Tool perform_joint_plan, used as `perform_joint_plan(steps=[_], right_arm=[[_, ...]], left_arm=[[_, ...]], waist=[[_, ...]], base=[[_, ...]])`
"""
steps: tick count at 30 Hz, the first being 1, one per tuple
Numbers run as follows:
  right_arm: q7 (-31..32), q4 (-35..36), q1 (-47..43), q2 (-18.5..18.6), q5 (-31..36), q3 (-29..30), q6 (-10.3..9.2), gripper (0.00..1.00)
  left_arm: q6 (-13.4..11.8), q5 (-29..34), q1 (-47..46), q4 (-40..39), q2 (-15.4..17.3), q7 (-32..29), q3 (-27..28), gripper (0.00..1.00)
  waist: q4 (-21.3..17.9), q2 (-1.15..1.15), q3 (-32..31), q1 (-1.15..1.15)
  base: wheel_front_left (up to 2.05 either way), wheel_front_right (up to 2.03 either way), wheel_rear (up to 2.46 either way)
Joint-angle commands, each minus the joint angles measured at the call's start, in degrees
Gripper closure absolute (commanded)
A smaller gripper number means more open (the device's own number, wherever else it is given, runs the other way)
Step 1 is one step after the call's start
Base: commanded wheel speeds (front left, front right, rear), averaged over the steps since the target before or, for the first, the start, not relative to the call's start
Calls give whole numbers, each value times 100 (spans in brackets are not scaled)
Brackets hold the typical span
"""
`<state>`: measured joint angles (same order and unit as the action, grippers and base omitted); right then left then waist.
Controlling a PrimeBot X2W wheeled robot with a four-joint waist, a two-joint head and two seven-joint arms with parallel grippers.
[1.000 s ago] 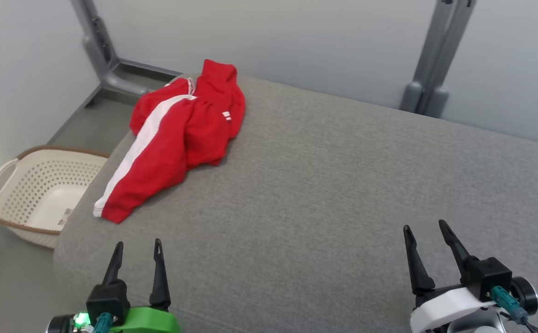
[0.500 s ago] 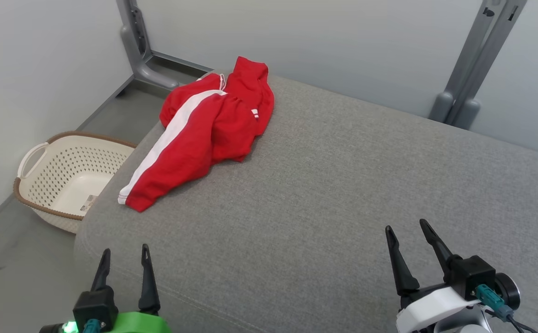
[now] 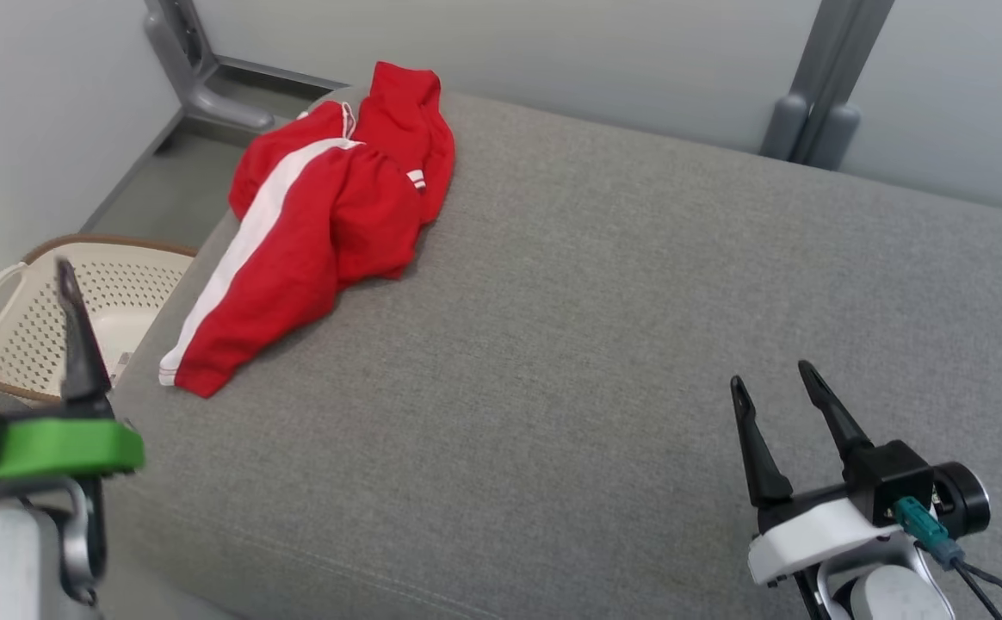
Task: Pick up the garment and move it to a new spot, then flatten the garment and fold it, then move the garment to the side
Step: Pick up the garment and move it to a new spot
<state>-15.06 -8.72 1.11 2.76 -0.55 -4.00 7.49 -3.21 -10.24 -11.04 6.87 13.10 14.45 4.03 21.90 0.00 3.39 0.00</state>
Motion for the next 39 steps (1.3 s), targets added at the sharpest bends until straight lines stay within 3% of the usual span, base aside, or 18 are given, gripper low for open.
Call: perform_joint_plan(steps=[1,6,16,21,30,32,33,34,39], right_arm=[[-18,51,150,24,84,5,-1,0],[-18,168,513,22,276,-65,-1,0],[-18,194,898,22,544,-307,-1,0],[-18,281,831,20,613,-73,-1,0],[-18,304,872,19,486,17,-1,0],[-18,312,895,19,436,0,-1,0],[-18,318,901,19,421,-16,-1,0],[-18,323,904,19,416,-21,-1,0],[-18,295,927,19,366,-48,-1,0]], left_arm=[[88,72,-397,-19,190,-104,9,0],[351,-14,-1601,237,659,-521,28,0],[872,-84,-3273,2381,1185,-1514,-403,0],[981,-337,-3703,3361,1068,-1912,-591,0],[1055,-636,-3976,4115,1024,-2185,-967,0],[1059,-678,-4005,4209,1013,-2163,-1041,44],[1061,-700,-4035,4269,1041,-2151,-1060,81],[1062,-706,-4057,4297,1071,-2129,-1081,97],[1065,-773,-4186,4413,1139,-1895,-1123,100]], waist=[[-401,0,482,0],[-818,0,989,0],[-1527,0,1824,0],[-1671,0,2148,0],[-1658,0,2314,0],[-1645,0,2298,0],[-1641,0,2283,0],[-1638,0,2268,0],[-1652,0,2080,0]], base=[[0,0,0],[0,0,0],[0,0,0],[0,0,0],[0,0,0],[0,0,0],[0,0,0],[0,0,0],[0,0,0]])
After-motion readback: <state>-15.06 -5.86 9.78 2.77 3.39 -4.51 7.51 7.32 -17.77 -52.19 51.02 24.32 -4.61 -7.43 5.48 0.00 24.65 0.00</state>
